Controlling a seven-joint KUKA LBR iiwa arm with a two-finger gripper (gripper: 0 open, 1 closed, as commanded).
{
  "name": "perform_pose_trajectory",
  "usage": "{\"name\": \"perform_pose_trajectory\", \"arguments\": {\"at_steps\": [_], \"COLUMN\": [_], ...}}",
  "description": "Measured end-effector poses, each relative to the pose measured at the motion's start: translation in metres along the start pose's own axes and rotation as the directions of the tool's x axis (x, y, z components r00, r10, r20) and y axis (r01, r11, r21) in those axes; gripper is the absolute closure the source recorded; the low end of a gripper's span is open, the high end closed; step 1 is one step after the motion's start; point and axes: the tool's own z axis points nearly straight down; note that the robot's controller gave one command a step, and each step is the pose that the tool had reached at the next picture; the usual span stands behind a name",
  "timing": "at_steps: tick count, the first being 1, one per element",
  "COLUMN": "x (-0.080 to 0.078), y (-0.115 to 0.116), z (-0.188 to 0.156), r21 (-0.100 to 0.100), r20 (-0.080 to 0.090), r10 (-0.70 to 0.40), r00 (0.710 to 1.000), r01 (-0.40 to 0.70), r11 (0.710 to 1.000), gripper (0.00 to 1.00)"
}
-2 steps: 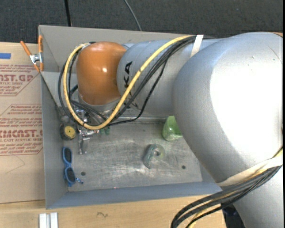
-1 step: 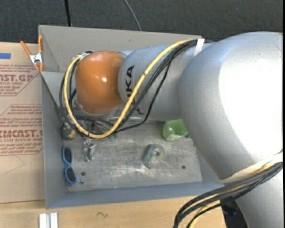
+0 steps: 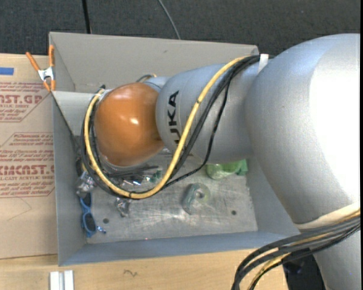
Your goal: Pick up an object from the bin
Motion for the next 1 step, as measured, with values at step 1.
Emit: {"name": "perform_pose_trajectory", "arguments": {"at_steps": [1], "x": [0.0159], "y": [0.0223], "z": [0.0176], "r21": [0.000], "r20": [-0.001], "r10": [0.202], "r00": [0.979], "r01": [-0.202], "r11": [0.979], "gripper": [0.00]}}
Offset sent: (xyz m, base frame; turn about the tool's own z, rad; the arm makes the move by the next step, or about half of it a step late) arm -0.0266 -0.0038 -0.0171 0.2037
